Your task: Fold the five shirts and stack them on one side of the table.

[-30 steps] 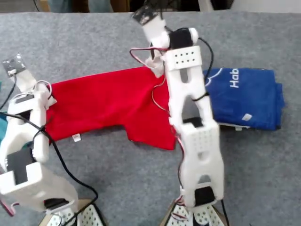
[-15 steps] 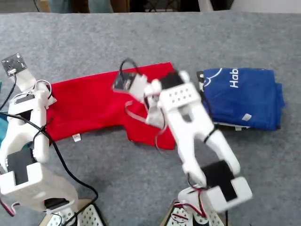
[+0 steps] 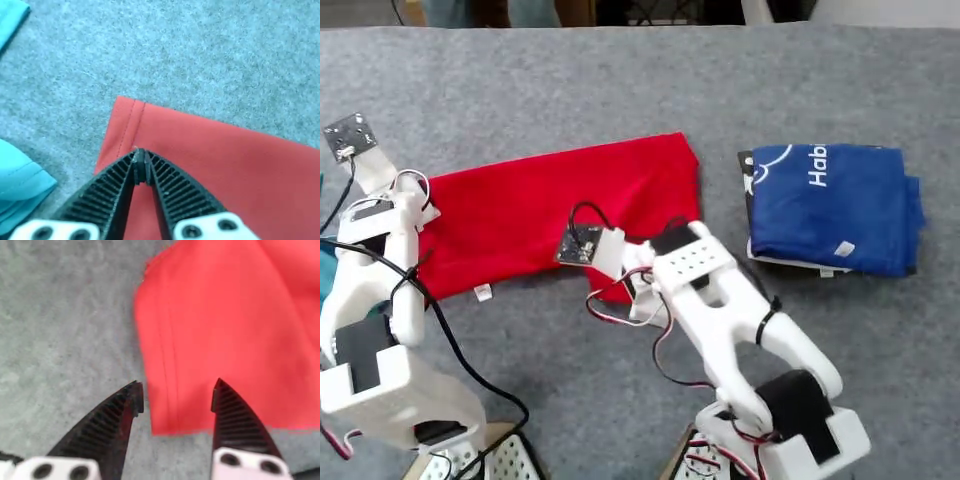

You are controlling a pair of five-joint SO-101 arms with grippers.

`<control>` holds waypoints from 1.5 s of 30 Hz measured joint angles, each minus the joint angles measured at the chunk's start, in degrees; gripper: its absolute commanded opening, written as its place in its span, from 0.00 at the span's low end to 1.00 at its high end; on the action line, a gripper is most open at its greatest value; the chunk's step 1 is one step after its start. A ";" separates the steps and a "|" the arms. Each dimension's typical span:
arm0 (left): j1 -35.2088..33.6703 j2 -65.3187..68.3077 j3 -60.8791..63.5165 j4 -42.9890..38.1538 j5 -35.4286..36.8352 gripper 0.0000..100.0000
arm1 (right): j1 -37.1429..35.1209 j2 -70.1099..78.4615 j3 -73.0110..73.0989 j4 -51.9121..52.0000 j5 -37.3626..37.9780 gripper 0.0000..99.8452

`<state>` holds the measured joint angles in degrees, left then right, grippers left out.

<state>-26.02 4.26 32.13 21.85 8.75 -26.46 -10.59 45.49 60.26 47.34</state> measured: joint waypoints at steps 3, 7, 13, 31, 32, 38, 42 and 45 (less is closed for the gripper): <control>0.00 0.00 0.00 0.00 0.00 0.03 | 0.00 3.16 0.09 -3.78 0.00 0.23; 0.00 0.00 0.00 0.00 -0.09 0.03 | 0.00 7.65 0.00 -8.09 0.00 0.23; 0.00 0.00 0.00 0.00 -0.09 0.03 | -0.09 11.87 -1.14 -9.58 1.76 0.22; 0.00 0.00 0.00 0.00 -0.09 0.03 | 4.75 22.59 -29.01 13.01 3.25 0.01; 0.00 0.00 0.00 0.00 -0.09 0.03 | 4.84 23.56 -33.14 16.00 3.25 0.01; 0.00 0.00 0.00 0.00 -0.09 0.03 | 4.84 33.76 -57.93 30.07 4.40 0.01; 0.00 0.00 0.00 0.00 -0.09 0.03 | 4.75 43.96 -74.46 37.19 10.46 0.01; 0.00 0.00 0.00 0.00 -0.09 0.03 | 4.84 52.22 -86.86 39.47 13.27 0.01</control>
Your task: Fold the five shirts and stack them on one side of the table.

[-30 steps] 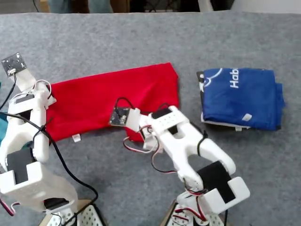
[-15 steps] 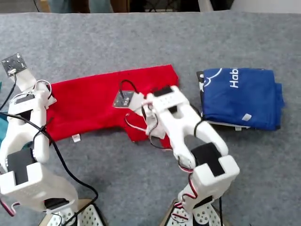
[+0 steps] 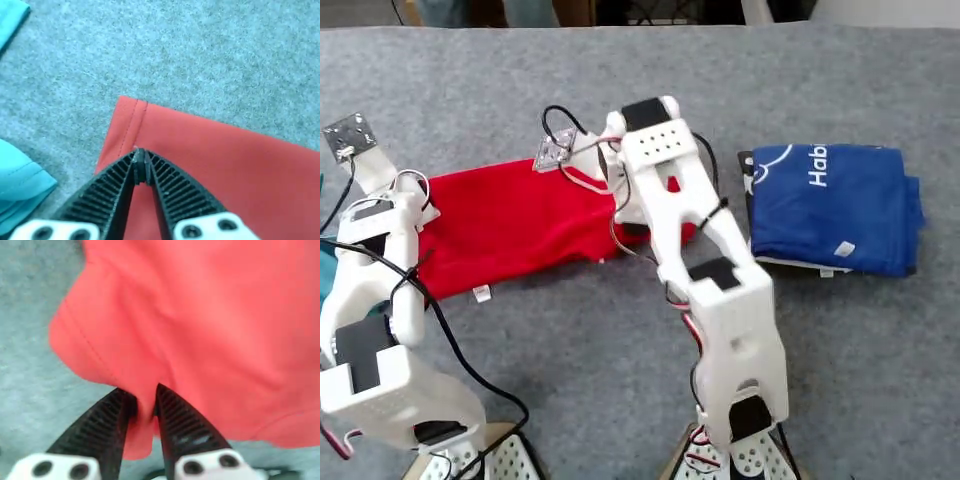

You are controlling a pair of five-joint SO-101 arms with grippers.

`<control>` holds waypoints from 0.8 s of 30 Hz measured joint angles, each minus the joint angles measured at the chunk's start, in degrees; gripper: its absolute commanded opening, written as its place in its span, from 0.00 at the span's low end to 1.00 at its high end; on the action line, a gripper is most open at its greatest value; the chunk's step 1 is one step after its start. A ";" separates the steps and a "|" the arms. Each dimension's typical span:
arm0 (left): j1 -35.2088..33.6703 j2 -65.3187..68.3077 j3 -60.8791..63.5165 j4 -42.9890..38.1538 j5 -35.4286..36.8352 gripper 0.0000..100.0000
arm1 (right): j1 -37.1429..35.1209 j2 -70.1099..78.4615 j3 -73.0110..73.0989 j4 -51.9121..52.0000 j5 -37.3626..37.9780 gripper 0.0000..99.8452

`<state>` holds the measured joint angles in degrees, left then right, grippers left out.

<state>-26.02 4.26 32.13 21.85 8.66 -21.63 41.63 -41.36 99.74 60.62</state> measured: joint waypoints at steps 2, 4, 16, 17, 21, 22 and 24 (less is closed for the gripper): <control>0.00 0.00 0.00 0.00 0.00 0.03 | 0.00 4.84 -6.86 0.62 2.37 0.01; 0.00 0.00 0.00 0.00 0.00 0.03 | 0.00 9.32 -12.40 0.62 3.96 0.01; 0.00 0.00 0.00 0.00 0.00 0.03 | 0.00 19.25 -32.35 0.79 3.34 0.23; 0.00 0.00 0.00 0.00 0.00 0.03 | 0.00 19.78 -33.49 0.79 2.73 0.23; 0.00 0.00 0.00 0.00 0.00 0.03 | 0.00 21.54 -38.15 -1.41 -1.49 0.23; 0.00 0.00 0.00 0.00 0.00 0.03 | 0.00 21.89 -39.47 -2.55 -3.16 0.23; 0.00 0.00 0.00 0.00 0.00 0.03 | 0.00 22.15 -42.55 -3.52 -6.51 0.23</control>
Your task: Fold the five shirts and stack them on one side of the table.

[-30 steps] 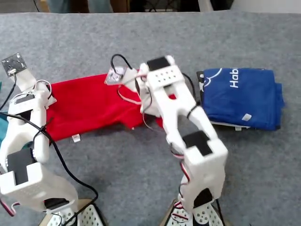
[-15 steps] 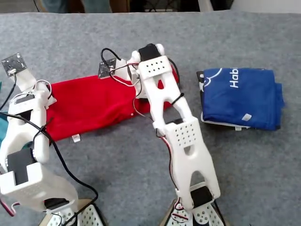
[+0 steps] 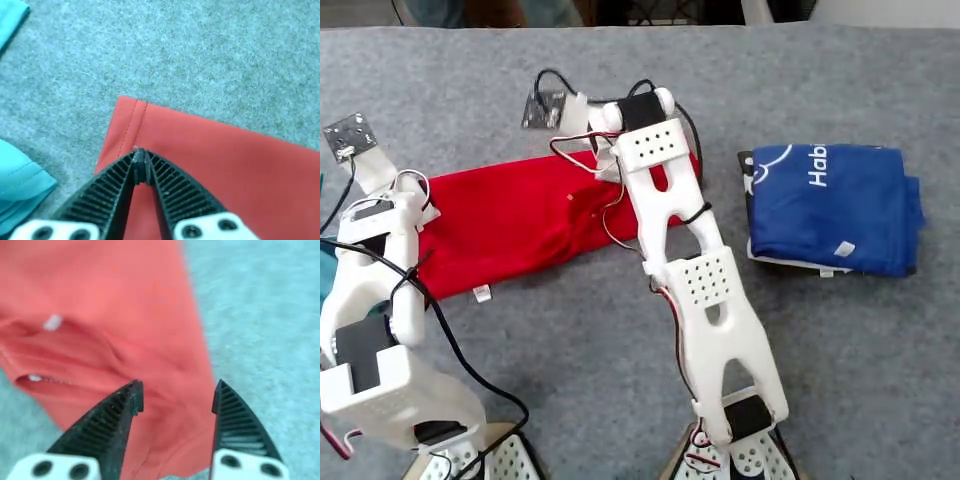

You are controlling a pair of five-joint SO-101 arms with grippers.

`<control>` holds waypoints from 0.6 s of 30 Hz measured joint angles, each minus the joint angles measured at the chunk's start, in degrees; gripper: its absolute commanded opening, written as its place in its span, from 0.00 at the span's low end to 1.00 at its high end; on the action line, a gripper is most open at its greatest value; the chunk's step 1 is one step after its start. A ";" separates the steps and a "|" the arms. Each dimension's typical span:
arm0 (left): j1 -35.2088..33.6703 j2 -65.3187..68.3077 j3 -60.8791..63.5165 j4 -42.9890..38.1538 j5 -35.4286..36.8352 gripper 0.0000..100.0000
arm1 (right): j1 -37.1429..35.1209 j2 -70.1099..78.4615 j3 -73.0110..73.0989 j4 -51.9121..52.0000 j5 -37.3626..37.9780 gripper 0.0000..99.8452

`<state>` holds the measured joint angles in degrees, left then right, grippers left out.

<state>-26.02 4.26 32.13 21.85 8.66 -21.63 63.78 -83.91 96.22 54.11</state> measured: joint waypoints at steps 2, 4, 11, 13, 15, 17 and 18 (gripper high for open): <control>0.00 0.00 0.00 0.00 0.00 0.03 | 0.00 0.00 -3.34 0.35 -2.64 0.23; 0.00 0.00 0.00 0.00 0.00 0.03 | 0.00 0.09 -6.86 2.90 -5.01 0.18; 0.00 0.00 0.00 0.00 0.00 0.03 | 0.79 -0.62 -7.65 4.66 -13.71 0.01; 0.00 0.00 0.00 0.00 0.00 0.03 | 0.88 -1.58 -4.84 4.66 -15.74 0.01; 0.00 0.00 0.00 0.00 0.00 0.03 | 0.53 -2.90 -0.79 4.66 -16.53 0.01; 0.00 0.00 0.00 0.00 0.00 0.03 | -0.09 -4.13 3.16 4.66 -17.67 0.01; 0.00 0.00 0.00 0.00 0.00 0.03 | -0.44 -4.84 4.84 4.66 -18.81 0.01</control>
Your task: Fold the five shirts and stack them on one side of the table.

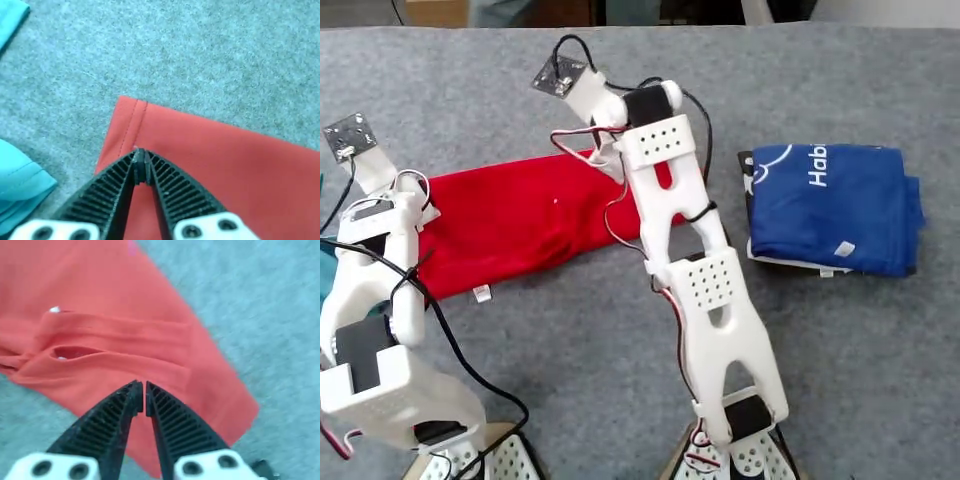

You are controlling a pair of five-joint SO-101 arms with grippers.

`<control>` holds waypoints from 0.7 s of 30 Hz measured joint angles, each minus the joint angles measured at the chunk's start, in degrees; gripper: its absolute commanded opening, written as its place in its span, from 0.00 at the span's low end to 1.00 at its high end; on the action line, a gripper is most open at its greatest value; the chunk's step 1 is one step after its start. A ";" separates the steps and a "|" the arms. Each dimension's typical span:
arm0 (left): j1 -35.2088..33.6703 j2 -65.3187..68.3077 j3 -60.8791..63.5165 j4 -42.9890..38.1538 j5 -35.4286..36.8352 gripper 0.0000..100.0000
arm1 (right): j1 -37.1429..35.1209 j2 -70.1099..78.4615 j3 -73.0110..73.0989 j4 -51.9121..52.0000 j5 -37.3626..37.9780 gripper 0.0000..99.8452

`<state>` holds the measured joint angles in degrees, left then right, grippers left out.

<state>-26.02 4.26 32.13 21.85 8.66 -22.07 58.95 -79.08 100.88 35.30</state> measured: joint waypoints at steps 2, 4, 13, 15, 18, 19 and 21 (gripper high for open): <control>0.00 0.00 0.00 0.79 0.00 0.03 | -0.18 -1.58 2.55 0.00 -2.64 0.01; -0.26 -0.35 -1.76 4.84 0.00 0.06 | 0.00 -3.60 4.66 0.00 -4.48 0.01; -5.89 3.25 -29.45 42.81 0.18 0.20 | 0.00 -15.74 20.40 -0.09 -5.71 0.01; -7.30 8.09 -34.02 48.70 0.18 0.20 | 0.00 -19.08 24.88 -0.09 -5.71 0.01; -7.82 16.70 -39.03 54.77 0.26 0.20 | 0.00 -23.56 32.44 -0.09 -5.71 0.01; -7.91 19.78 -40.44 55.47 0.18 0.20 | 0.00 -24.70 34.99 -0.09 -5.71 0.01; -8.18 25.32 -43.96 56.88 0.18 0.20 | 0.00 -27.16 39.65 -0.09 -5.71 0.01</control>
<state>-34.20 29.58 -11.82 78.73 8.84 -22.07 31.78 -39.43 100.79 29.58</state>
